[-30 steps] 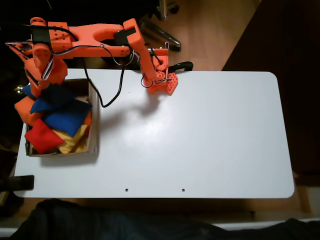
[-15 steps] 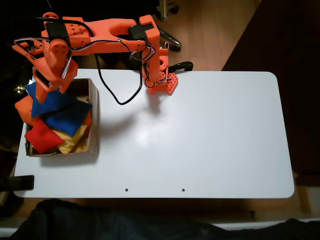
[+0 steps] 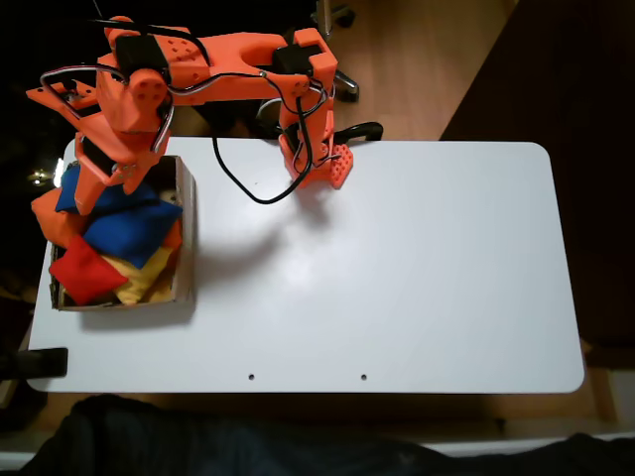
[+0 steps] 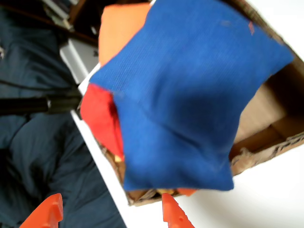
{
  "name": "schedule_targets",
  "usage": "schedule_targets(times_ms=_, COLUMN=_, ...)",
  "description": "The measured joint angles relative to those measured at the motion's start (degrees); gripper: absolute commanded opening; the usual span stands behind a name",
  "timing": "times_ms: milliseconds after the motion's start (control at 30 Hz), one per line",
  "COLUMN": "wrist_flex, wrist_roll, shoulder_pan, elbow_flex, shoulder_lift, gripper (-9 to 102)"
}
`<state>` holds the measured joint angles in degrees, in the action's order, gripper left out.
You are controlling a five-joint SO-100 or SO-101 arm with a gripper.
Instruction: Grasp a bag and put it in the box.
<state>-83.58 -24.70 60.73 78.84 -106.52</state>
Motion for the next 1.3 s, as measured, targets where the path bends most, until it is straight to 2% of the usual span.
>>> schedule_targets(times_ms=333, wrist_flex=0.7, wrist_roll=1.14, shoulder_pan=-3.52, elbow_flex=3.78, shoulder_lift=-6.59, gripper=61)
schedule_targets(times_ms=400, wrist_flex=1.67, wrist_roll=1.41, shoulder_pan=-3.96, elbow_flex=4.66, shoulder_lift=-7.82, gripper=69)
schedule_targets(times_ms=533, wrist_flex=2.29, wrist_roll=2.37, shoulder_pan=-5.19, elbow_flex=5.98, shoulder_lift=-9.76, gripper=78)
schedule_targets(times_ms=800, wrist_flex=2.46, wrist_roll=5.01, shoulder_pan=-9.05, elbow_flex=9.49, shoulder_lift=-15.91, gripper=85)
schedule_targets(times_ms=1300, wrist_flex=0.35, wrist_roll=11.78, shoulder_pan=-23.82, elbow_flex=12.74, shoulder_lift=-31.73, gripper=85)
